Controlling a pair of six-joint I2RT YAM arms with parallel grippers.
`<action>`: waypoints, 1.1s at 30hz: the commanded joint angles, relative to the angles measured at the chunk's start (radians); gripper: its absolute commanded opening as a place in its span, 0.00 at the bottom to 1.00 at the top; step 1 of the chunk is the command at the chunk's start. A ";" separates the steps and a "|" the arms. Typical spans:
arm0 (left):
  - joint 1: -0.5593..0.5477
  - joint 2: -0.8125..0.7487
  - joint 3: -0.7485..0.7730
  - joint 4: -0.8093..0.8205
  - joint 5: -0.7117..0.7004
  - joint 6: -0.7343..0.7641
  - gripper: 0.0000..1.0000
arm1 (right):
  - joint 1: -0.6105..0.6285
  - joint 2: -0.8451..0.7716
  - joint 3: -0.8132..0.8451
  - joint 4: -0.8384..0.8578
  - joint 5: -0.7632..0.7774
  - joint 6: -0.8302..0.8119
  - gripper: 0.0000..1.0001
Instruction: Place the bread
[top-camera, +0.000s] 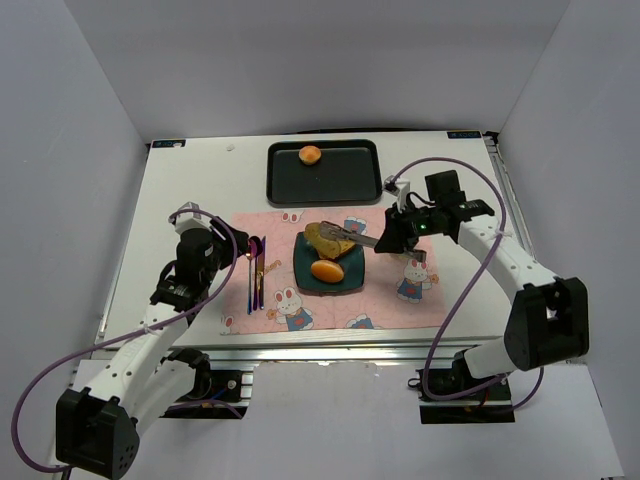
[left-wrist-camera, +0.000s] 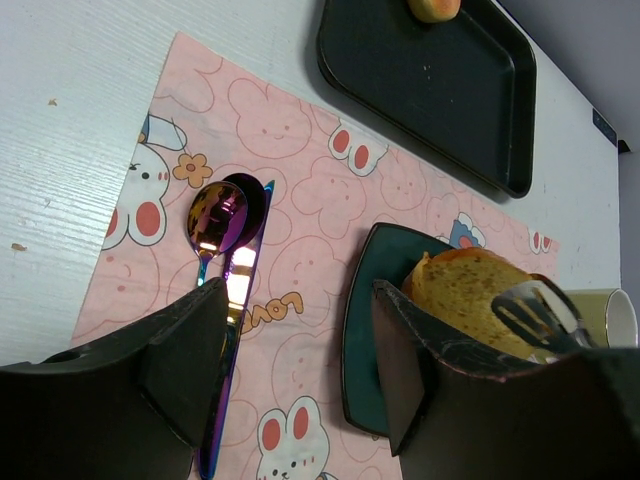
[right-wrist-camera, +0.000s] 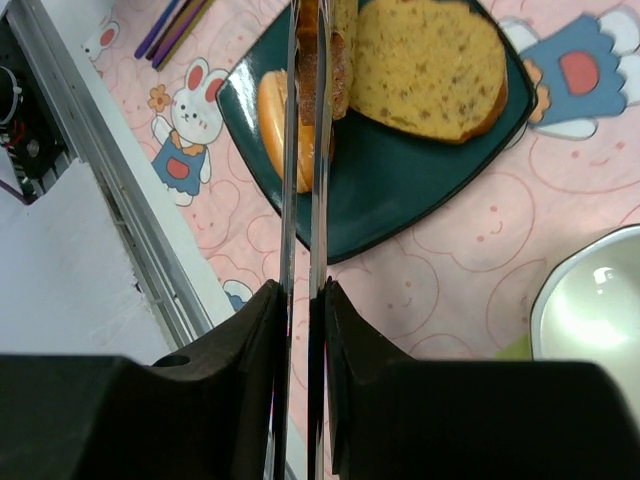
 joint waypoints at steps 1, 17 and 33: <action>0.007 0.002 0.010 0.017 0.010 -0.001 0.68 | -0.001 0.036 -0.007 0.039 -0.016 0.031 0.10; 0.007 0.014 0.018 0.023 0.010 0.002 0.69 | -0.007 0.025 0.025 0.062 0.094 0.012 0.46; 0.007 0.005 0.023 0.018 0.010 0.004 0.68 | -0.006 -0.042 0.082 0.072 0.157 -0.026 0.48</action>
